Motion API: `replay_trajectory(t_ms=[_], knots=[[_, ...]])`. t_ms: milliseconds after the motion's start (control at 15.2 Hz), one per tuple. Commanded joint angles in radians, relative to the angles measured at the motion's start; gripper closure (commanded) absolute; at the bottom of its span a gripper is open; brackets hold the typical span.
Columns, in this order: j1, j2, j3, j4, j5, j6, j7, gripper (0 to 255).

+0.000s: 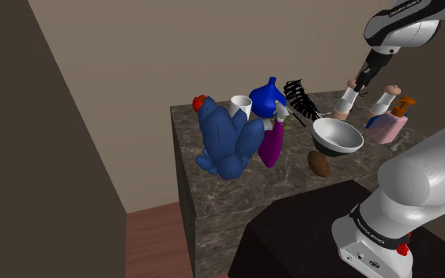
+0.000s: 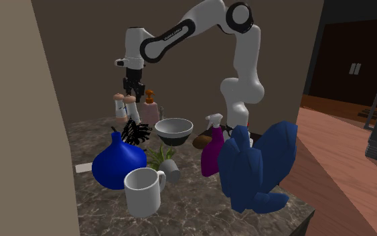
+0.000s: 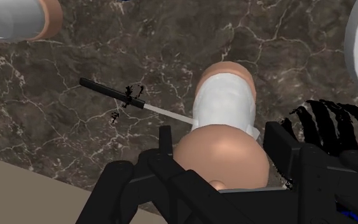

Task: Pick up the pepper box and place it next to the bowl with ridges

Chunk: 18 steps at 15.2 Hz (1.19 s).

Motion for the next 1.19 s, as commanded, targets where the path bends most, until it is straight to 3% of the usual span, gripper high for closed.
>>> replay_trajectory(t_ms=[0,330,792,858,1122], knots=[[-0.001,0.008,-0.002,-0.022,0.002,0.03,-0.001,255],[-0.002,0.04,-0.007,-0.056,0.015,0.094,-0.007,255],[-0.002,0.04,-0.007,-0.056,0.015,0.094,-0.007,255],[-0.002,0.04,-0.007,-0.056,0.015,0.094,-0.007,0],[-0.002,0.04,-0.007,-0.056,0.015,0.094,-0.007,0]])
